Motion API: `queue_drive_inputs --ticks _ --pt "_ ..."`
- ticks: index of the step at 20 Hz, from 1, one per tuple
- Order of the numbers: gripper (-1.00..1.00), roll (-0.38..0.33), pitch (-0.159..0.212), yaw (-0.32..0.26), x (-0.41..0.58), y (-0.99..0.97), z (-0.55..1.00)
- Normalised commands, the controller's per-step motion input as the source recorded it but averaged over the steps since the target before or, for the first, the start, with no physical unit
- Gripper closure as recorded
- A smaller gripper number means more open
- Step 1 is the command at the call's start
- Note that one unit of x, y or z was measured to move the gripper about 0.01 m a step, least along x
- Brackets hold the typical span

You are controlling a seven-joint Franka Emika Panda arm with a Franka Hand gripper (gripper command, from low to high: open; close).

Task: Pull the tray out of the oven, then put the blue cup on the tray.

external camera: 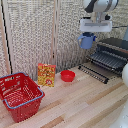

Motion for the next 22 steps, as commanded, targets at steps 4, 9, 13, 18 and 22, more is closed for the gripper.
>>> queue_drive_inputs --ticks 4,9,13,18,22 --pt "1.00 0.000 0.107 -0.166 0.001 -0.76 0.06" --pt "1.00 0.000 0.098 -0.132 0.038 -0.84 -0.01" --pt "1.00 0.000 0.059 -0.092 0.085 -0.93 -0.11" --pt "1.00 0.002 -0.005 -0.030 0.042 -0.81 -0.11" --pt "1.00 0.000 -0.031 0.000 -0.056 -0.18 -0.14"
